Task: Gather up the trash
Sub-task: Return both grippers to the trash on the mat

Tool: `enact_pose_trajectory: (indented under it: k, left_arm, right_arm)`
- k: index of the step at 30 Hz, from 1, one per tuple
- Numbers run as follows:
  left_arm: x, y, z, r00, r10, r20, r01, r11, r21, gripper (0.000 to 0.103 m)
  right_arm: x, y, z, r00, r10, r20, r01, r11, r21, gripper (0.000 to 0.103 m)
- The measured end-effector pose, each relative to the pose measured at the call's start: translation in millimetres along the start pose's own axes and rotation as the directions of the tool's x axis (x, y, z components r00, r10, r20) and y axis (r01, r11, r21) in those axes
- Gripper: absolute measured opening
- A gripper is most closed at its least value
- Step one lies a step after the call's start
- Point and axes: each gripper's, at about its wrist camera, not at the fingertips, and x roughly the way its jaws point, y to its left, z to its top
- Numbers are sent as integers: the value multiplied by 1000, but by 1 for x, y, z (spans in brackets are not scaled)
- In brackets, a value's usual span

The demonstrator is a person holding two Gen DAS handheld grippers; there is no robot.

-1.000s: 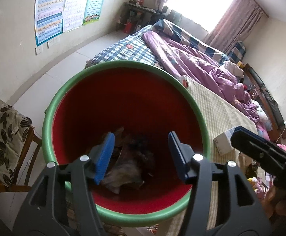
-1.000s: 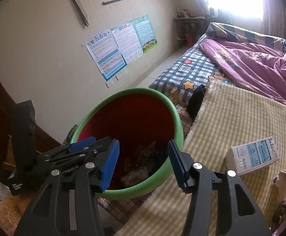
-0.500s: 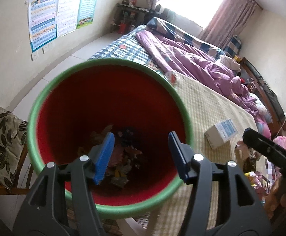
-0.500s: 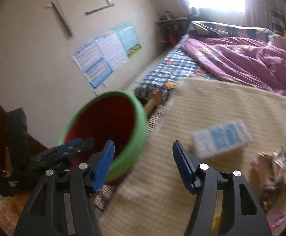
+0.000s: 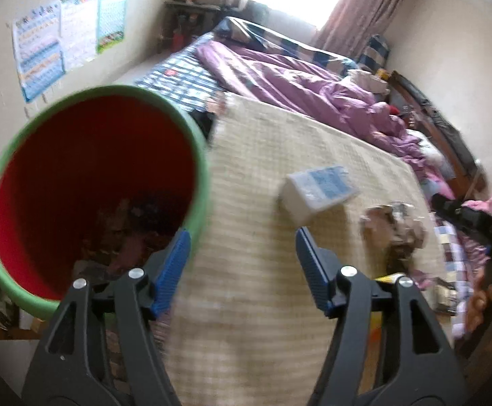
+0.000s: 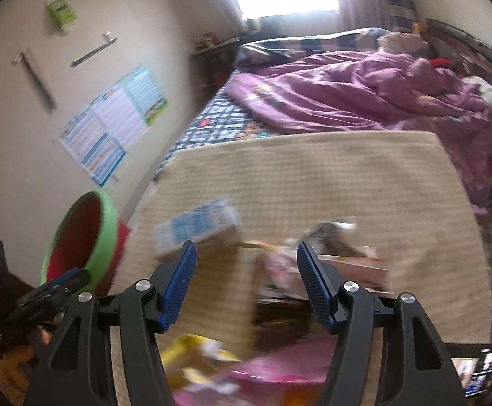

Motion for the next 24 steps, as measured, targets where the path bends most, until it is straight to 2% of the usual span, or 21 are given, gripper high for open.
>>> enact_pose_trajectory:
  k: [5, 10, 17, 21, 24]
  left_arm:
    - [4, -38, -14, 999, -47, -13, 47, 997, 55, 61]
    - [18, -72, -34, 990, -106, -92, 115, 988, 102, 61]
    - [43, -99, -63, 969, -135, -209, 166, 977, 137, 61]
    - [59, -110, -76, 961, -119, -249, 158, 977, 141, 61]
    - [60, -110, -76, 961, -134, -241, 162, 982, 101, 47]
  right_arm:
    - [-7, -44, -10, 999, -23, -34, 24, 999, 31, 60]
    - [-8, -62, -26, 996, 8, -86, -4, 999, 45, 60]
    - [-6, -78, -37, 991, 47, -128, -41, 998, 46, 60]
    - [-6, -86, -34, 990, 50, -129, -46, 998, 39, 60]
    - [-6, -92, -31, 990, 53, -132, -49, 998, 35, 60]
